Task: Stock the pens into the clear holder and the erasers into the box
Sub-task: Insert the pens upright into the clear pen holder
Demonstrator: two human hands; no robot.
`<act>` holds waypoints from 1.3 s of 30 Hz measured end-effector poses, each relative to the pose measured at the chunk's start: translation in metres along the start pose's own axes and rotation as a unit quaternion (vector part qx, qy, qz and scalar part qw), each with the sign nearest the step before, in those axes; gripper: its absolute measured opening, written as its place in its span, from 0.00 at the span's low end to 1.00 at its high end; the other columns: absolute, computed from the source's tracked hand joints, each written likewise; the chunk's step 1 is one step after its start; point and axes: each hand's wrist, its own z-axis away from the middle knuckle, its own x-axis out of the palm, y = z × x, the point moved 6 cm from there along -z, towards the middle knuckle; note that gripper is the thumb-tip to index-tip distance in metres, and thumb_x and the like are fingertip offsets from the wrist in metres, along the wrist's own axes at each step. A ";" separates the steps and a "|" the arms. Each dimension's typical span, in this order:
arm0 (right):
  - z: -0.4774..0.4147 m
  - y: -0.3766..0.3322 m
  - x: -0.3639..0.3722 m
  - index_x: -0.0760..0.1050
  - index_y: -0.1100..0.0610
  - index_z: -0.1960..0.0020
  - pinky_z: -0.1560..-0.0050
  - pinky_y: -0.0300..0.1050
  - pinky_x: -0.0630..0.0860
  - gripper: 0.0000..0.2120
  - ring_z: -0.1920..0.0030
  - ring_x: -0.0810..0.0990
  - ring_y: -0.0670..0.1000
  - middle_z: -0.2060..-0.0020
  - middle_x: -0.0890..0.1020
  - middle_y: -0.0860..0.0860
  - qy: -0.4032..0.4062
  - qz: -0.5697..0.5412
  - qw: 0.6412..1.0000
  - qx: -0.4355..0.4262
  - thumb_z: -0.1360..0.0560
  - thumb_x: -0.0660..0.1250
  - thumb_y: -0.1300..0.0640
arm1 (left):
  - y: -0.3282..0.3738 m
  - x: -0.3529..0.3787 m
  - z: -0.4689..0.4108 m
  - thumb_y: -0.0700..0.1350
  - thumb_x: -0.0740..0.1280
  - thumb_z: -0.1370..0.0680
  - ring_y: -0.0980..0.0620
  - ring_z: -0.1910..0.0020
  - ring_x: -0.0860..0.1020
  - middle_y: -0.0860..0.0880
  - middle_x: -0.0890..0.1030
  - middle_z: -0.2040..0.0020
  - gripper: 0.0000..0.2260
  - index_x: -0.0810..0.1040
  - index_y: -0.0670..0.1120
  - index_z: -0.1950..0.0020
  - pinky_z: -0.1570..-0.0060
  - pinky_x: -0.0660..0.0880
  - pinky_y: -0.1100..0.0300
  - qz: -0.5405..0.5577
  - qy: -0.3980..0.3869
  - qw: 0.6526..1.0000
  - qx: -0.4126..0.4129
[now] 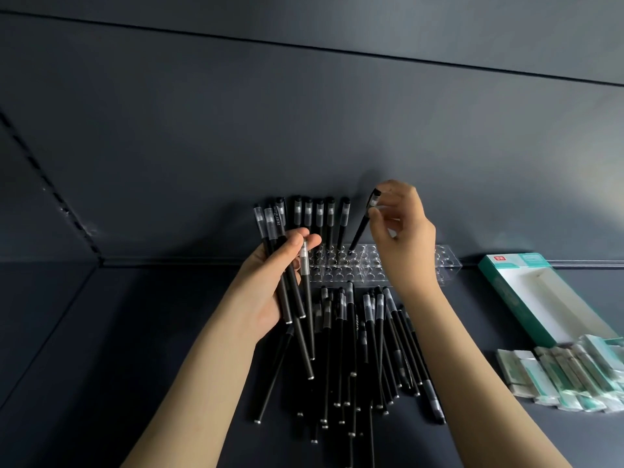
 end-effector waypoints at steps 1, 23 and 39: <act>0.001 0.003 0.003 0.73 0.55 0.40 0.52 0.30 0.75 0.15 0.56 0.80 0.41 0.55 0.79 0.41 -0.009 0.011 1.000 0.006 0.23 0.66 0.67 | 0.001 0.000 0.001 0.45 0.65 0.22 0.64 0.60 0.81 0.51 0.85 0.47 0.06 0.80 0.48 0.48 0.57 0.70 0.63 0.005 -0.001 1.000 0.004; 0.075 -0.010 0.039 0.81 0.54 0.52 0.54 0.54 0.81 0.05 0.63 0.81 0.53 0.63 0.83 0.55 -0.241 -0.124 0.947 0.175 0.25 0.71 0.52 | -0.003 0.008 0.003 0.44 0.66 0.24 0.53 0.39 0.80 0.44 0.81 0.49 0.07 0.78 0.42 0.49 0.48 0.80 0.54 0.046 -0.019 0.997 0.056; 0.040 0.001 -0.024 0.60 0.49 0.25 0.51 0.46 0.79 0.32 0.59 0.80 0.53 0.61 0.80 0.55 0.010 -0.194 0.971 0.137 0.23 0.66 0.69 | -0.009 0.007 0.001 0.46 0.62 0.18 0.54 0.58 0.82 0.45 0.85 0.47 0.11 0.78 0.42 0.41 0.57 0.81 0.57 0.081 0.008 0.997 0.004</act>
